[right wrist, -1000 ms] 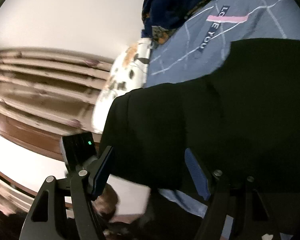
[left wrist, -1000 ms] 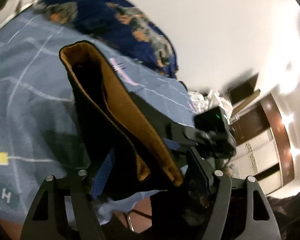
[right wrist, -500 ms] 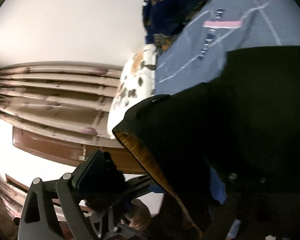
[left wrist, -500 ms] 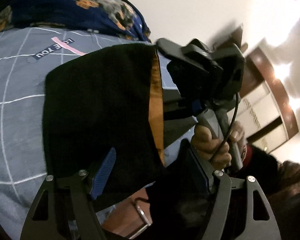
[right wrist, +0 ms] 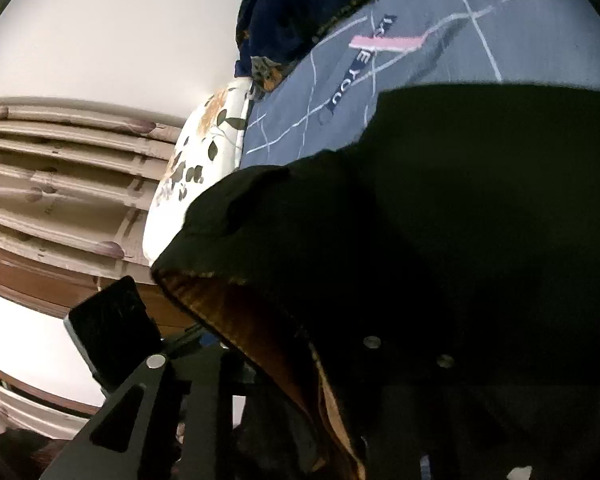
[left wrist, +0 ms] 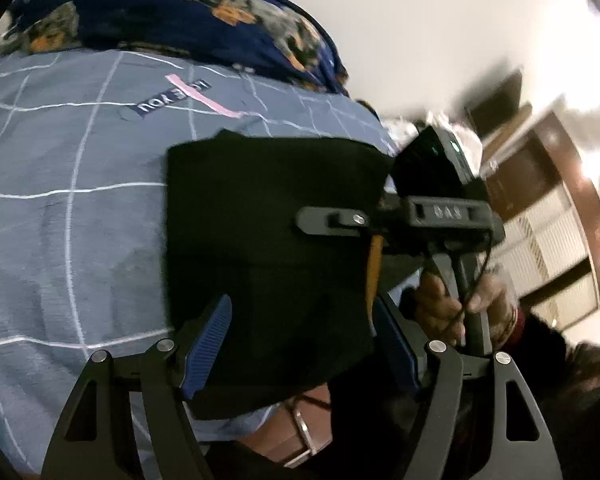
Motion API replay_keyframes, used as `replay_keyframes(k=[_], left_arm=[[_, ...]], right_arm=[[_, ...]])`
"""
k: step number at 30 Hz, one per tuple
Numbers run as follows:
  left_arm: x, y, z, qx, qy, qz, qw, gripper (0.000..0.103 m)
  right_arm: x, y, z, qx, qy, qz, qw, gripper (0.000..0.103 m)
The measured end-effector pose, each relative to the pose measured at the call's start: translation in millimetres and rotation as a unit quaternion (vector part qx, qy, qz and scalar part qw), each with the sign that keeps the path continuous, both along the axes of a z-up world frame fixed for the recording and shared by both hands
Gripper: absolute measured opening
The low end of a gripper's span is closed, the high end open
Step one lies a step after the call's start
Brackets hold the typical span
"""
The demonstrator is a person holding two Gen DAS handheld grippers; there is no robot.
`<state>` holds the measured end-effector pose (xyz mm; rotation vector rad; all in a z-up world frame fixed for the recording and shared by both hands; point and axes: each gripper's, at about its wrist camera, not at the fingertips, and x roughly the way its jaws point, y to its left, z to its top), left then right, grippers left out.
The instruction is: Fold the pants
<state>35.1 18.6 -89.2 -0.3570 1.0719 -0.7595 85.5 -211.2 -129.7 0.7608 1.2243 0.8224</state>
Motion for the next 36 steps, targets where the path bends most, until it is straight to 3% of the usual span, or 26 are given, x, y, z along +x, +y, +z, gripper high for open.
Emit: replay_keyframes(k=[4, 8, 13, 20, 27, 36], left_arm=[[9, 5, 1, -0.013, 0.012, 0.023, 0.9996, 0.073], [12, -11, 2, -0.011, 0.011, 0.015, 0.9998, 0.073], [17, -47, -4, -0.005, 0.021, -0.015, 0.9997, 0.073], [29, -99, -5, 0.004, 0.020, -0.052, 0.9984, 0.074], [44, -130, -26, 0.024, 0.045, -0.065, 0.9966, 0.074], [59, -132, -57, 0.049, 0.079, -0.053, 0.9943, 0.074]], right_arm=[[3, -18, 19, 0.026, -0.010, -0.010, 1.000, 0.020], [5, -68, 47, 0.044, -0.027, -0.036, 0.998, 0.020], [5, -143, 62, 0.016, -0.041, -0.081, 0.996, 0.020], [-5, -244, 21, 0.008, 0.004, -0.167, 0.986, 0.020], [-13, -282, -12, 0.027, 0.019, -0.196, 0.980, 0.020], [-26, -315, -36, 0.013, 0.021, -0.220, 0.975, 0.027]])
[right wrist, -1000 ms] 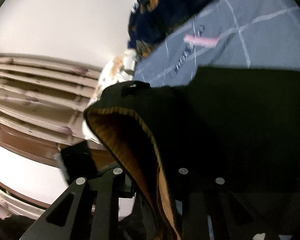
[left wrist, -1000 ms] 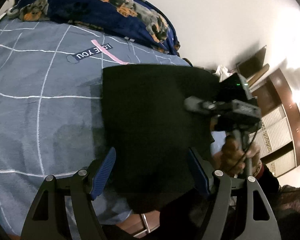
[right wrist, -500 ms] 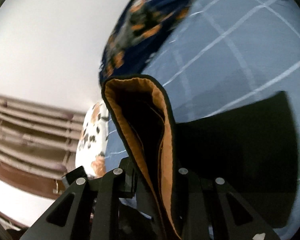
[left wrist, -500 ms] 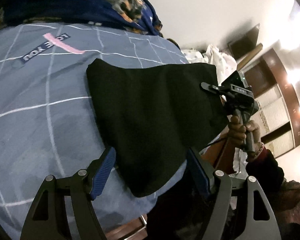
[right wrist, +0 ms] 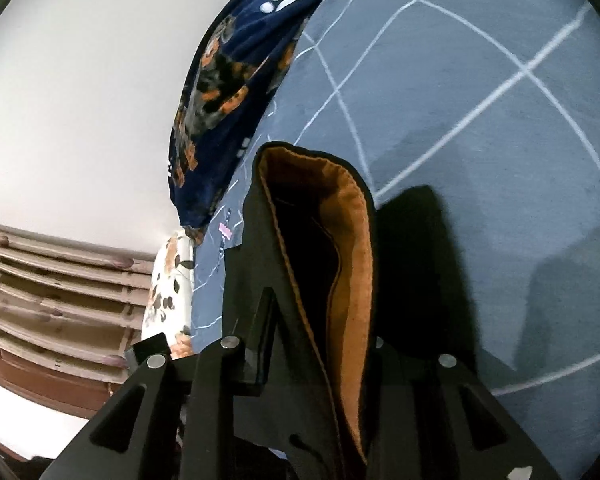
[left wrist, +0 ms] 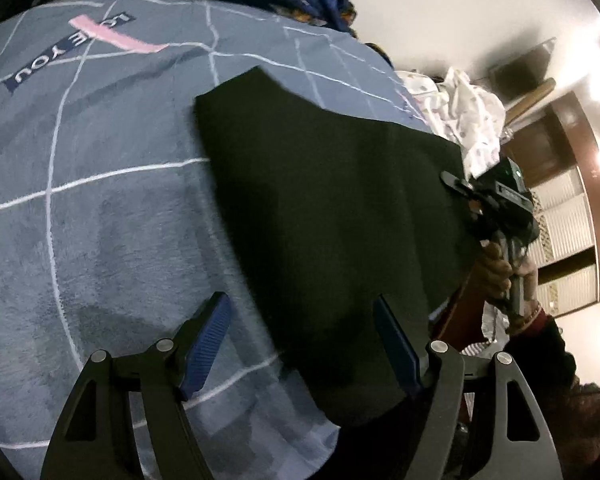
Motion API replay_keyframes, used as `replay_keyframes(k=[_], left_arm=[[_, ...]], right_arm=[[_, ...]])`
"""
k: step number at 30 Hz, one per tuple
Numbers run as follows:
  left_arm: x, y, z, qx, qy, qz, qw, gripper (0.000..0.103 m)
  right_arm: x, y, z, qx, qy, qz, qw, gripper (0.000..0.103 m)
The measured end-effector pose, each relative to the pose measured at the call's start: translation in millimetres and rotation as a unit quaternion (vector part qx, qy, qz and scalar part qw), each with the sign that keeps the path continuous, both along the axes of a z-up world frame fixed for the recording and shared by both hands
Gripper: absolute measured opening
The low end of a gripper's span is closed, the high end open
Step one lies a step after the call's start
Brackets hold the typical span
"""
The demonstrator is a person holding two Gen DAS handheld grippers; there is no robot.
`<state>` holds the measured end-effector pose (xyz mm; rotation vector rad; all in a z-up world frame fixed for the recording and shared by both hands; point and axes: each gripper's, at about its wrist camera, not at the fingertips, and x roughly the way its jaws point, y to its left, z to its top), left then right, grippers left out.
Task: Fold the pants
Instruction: 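Lower the folded trousers onto the bed with the right gripper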
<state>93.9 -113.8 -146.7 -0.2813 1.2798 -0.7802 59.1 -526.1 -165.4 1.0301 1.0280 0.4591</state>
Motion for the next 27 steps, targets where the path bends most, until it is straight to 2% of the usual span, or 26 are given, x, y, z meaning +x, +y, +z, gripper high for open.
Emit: replay_keyframes(k=[3, 6, 10, 14, 16, 18, 24, 27], left_arm=[[3, 4, -5, -0.010, 0.011, 0.010, 0.9998, 0.074], [6, 2, -5, -0.008, 0.006, 0.007, 0.9999, 0.074], [4, -2, -3, 0.002, -0.004, -0.001, 1.0000, 0.076], [4, -4, -3, -0.003, -0.002, -0.007, 1.0000, 0.083], [6, -4, -4, -0.017, 0.005, -0.006, 0.9998, 0.084], [10, -4, -6, -0.035, 0.015, -0.006, 0.9992, 0.084], [22, -17, -10, -0.084, 0.046, -0.027, 0.9951, 0.084], [29, -16, -13, -0.107, 0.058, -0.022, 0.9923, 0.084]], right_arm=[[-6, -11, -7, 0.005, 0.001, -0.009, 1.000, 0.036], [-10, -24, -11, 0.033, -0.005, -0.024, 0.999, 0.056], [-12, -39, -4, 0.037, -0.028, -0.045, 0.998, 0.058], [-19, -46, 3, -0.004, -0.023, -0.038, 0.999, 0.060], [-25, -48, 4, -0.020, -0.017, -0.033, 0.999, 0.071], [-29, -47, 4, -0.030, -0.015, -0.025, 0.999, 0.076], [-21, -25, -5, -0.075, -0.002, 0.010, 0.997, 0.076], [-19, -20, -7, -0.077, -0.007, 0.010, 0.997, 0.077]])
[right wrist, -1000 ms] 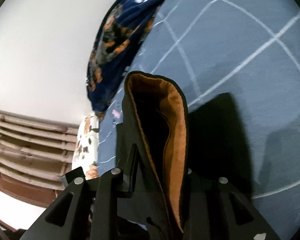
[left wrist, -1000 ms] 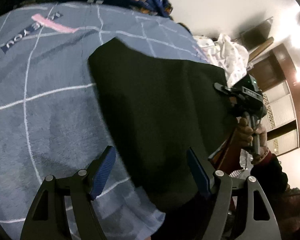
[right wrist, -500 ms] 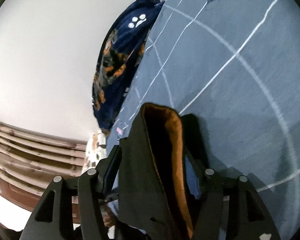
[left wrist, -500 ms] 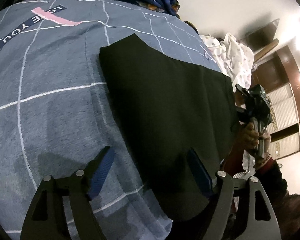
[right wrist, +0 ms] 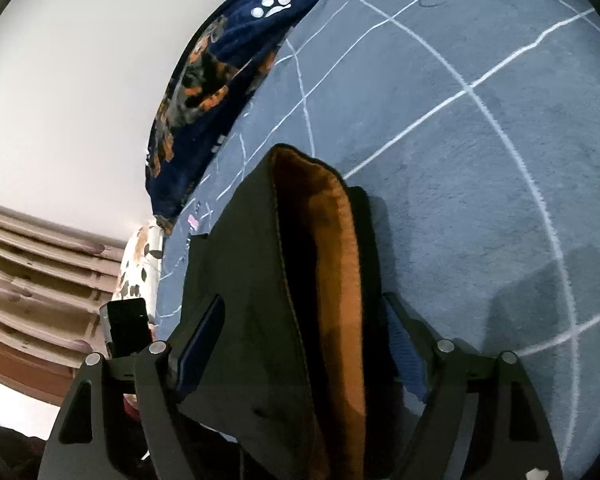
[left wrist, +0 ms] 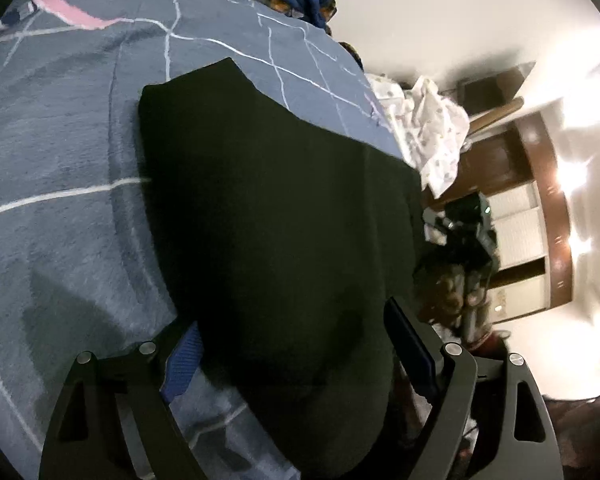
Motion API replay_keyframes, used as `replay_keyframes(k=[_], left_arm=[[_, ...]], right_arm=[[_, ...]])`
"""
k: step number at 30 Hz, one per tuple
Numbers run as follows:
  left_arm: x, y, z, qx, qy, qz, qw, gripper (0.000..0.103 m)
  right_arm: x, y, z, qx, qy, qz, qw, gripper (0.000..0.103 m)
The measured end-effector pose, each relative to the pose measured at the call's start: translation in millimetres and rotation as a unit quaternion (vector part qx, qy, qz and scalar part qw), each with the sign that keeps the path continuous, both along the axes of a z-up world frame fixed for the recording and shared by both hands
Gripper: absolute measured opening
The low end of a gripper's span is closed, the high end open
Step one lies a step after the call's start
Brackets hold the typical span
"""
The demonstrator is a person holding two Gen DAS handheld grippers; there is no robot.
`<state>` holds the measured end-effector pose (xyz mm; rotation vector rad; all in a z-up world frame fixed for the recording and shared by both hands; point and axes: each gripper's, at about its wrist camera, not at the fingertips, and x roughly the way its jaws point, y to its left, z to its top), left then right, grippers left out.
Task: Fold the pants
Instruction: 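Lower the folded trousers onto the bed with the right gripper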
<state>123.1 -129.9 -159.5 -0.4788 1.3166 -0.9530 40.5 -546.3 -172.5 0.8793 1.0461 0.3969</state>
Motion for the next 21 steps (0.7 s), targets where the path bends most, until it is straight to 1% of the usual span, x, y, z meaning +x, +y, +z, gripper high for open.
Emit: replay_keyframes(k=[1, 3, 5, 6, 7, 8, 9, 10, 11, 12, 13, 14, 16, 18, 21], left_arm=[[3, 1, -2, -0.010, 0.009, 0.003, 0.9999, 0.084], [5, -1, -2, -0.016, 0.014, 0.005, 0.9998, 0.084], [3, -10, 2, -0.006, 0.001, -0.004, 1.0000, 0.083], [0, -16, 5, 0.006, -0.016, -0.011, 0.9998, 0.080], [-4, -22, 6, 0.017, -0.025, -0.018, 0.9994, 0.070], [-6, -25, 5, 0.023, -0.028, -0.022, 0.9991, 0.057], [-7, -29, 6, 0.030, -0.034, -0.022, 0.9987, 0.046], [-8, -31, 8, 0.038, -0.043, -0.019, 0.9981, 0.032], [-10, -30, 11, 0.043, -0.054, -0.014, 0.9975, 0.024], [-11, -28, 13, 0.045, -0.059, -0.009, 0.9972, 0.021], [-11, -27, 15, 0.045, -0.060, -0.006, 0.9972, 0.016], [-12, -24, 18, 0.045, -0.063, -0.002, 0.9970, 0.013], [-14, -16, 26, 0.043, -0.071, 0.004, 0.9966, 0.013], [-18, -3, 34, 0.048, -0.079, 0.010, 0.9956, 0.013], [-23, 29, 42, 0.055, -0.082, 0.038, 0.9944, 0.013]], right_arm=[[0, 1, 0, -0.003, 0.000, 0.000, 1.000, 0.076], [-1, 2, 0, -0.006, -0.003, 0.004, 1.000, 0.074], [-4, 3, -1, -0.013, -0.003, 0.007, 1.000, 0.067], [-4, 4, -1, -0.015, -0.002, 0.007, 1.000, 0.062], [-4, 5, -2, -0.015, -0.001, 0.005, 1.000, 0.055], [-6, 5, -3, -0.012, 0.001, 0.004, 1.000, 0.052], [-7, 5, -5, -0.006, 0.001, 0.002, 1.000, 0.045], [-9, 5, -6, 0.003, 0.000, -0.001, 1.000, 0.041], [-11, 5, -7, 0.013, -0.001, -0.006, 1.000, 0.039], [-14, 5, -8, 0.023, -0.003, -0.010, 1.000, 0.036], [-15, 6, -7, 0.033, -0.005, -0.013, 0.999, 0.032], [-15, 7, -7, 0.044, -0.006, -0.016, 0.999, 0.031], [-15, 14, -5, 0.077, -0.012, -0.016, 0.997, 0.027], [-11, 28, -2, 0.088, -0.017, -0.007, 0.996, 0.026], [-1, 57, -2, 0.123, -0.022, 0.012, 0.992, 0.025]])
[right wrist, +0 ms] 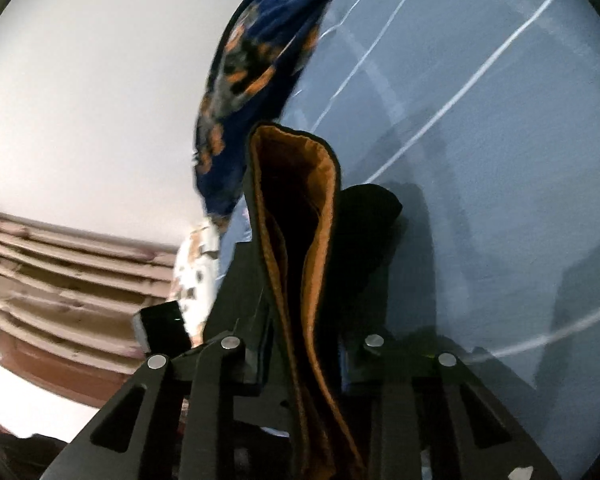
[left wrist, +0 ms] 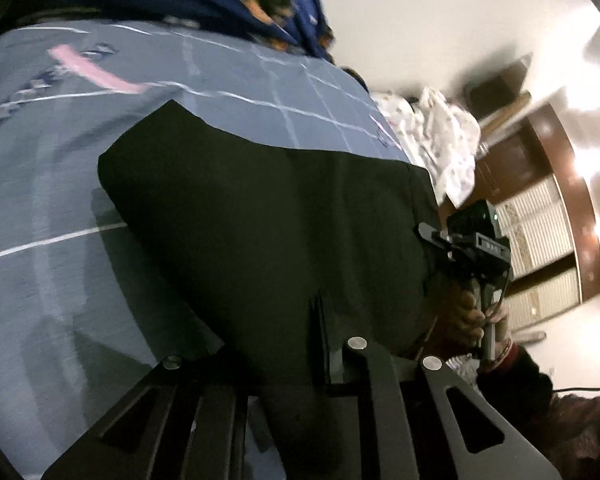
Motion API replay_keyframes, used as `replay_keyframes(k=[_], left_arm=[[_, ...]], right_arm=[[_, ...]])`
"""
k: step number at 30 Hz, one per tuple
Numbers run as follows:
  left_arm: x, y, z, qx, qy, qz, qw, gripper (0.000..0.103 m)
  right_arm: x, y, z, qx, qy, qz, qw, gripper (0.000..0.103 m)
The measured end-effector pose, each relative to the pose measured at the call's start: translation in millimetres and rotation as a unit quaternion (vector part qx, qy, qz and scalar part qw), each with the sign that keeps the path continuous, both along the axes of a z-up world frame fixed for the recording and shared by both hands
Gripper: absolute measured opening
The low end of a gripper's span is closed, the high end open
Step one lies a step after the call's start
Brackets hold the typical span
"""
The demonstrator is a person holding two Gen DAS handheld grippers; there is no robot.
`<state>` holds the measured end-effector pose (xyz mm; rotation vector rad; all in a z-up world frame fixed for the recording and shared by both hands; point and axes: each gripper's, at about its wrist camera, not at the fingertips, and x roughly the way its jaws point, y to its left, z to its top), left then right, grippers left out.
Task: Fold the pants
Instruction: 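Lower the folded trousers onto the bed with the right gripper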
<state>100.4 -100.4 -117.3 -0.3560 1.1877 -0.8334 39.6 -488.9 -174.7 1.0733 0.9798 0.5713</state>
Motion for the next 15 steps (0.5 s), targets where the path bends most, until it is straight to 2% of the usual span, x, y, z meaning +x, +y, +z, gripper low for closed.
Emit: replay_keyframes(k=[5, 7, 9, 11, 12, 14, 15], left_arm=[[-12, 73, 4, 0.021, -0.009, 0.082, 0.9963, 0.013], [-17, 92, 1, 0.033, -0.018, 0.102, 0.9941, 0.013], [-19, 99, -10, 0.052, -0.018, 0.107, 0.9927, 0.015], [-22, 97, -20, 0.073, -0.020, 0.108, 0.9912, 0.027], [-24, 96, -22, 0.075, -0.018, 0.116, 0.9902, 0.032], [-23, 101, -25, 0.071, -0.010, 0.131, 0.9887, 0.047], [-23, 105, -25, 0.070, -0.010, 0.138, 0.9878, 0.049]], right_arm=[[25, 59, -9, 0.017, -0.001, 0.049, 0.999, 0.024], [34, 79, -15, 0.016, 0.002, 0.064, 0.998, 0.024], [39, 92, -15, -0.007, -0.004, 0.077, 0.997, 0.025], [39, 93, -12, -0.026, -0.001, 0.073, 0.997, 0.031], [36, 88, -8, -0.034, 0.003, 0.064, 0.997, 0.032], [25, 75, 1, -0.048, -0.003, 0.035, 0.998, 0.032], [17, 65, 9, -0.051, -0.012, 0.021, 0.998, 0.032]])
